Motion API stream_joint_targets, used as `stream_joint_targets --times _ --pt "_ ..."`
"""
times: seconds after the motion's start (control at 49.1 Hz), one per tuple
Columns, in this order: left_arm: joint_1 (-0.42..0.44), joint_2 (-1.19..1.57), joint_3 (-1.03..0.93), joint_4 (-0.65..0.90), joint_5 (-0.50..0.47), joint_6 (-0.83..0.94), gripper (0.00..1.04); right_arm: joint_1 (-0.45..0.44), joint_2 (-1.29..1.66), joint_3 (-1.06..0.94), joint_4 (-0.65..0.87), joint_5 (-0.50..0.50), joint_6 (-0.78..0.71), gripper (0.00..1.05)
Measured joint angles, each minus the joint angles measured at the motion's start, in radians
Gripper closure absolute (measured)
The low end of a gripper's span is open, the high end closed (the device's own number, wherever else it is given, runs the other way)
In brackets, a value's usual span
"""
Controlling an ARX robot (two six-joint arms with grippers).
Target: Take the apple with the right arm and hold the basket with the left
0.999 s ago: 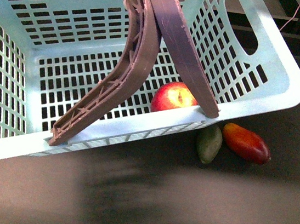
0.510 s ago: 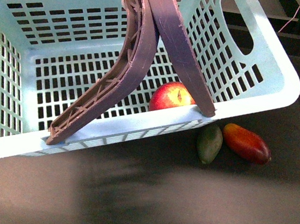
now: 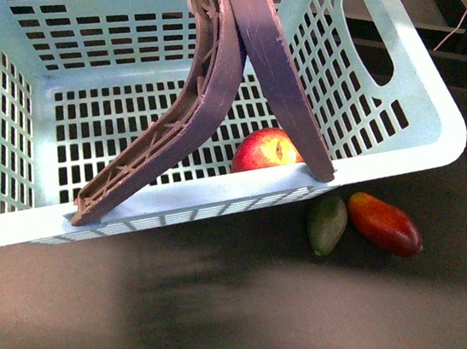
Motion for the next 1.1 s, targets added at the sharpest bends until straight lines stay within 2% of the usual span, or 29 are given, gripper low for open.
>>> stream_joint_targets --times 0.102,0.306,0.448,1.101 --pt "0.000 0.000 0.000 0.000 0.002 0.000 0.90 -0.055 -0.077 -0.032 -0.045 -0.032 0.000 1.03" --pt "0.000 0.000 0.000 0.000 0.003 0.000 0.90 -0.056 -0.196 -0.067 -0.128 -0.036 0.000 1.03" --pt "0.000 0.000 0.000 0.000 -0.001 0.001 0.90 -0.056 -0.227 -0.097 -0.116 -0.037 0.000 1.03" --pt "0.000 0.000 0.000 0.000 0.000 0.000 0.90 -0.056 -0.533 -0.097 -0.406 -0.038 0.000 1.03"
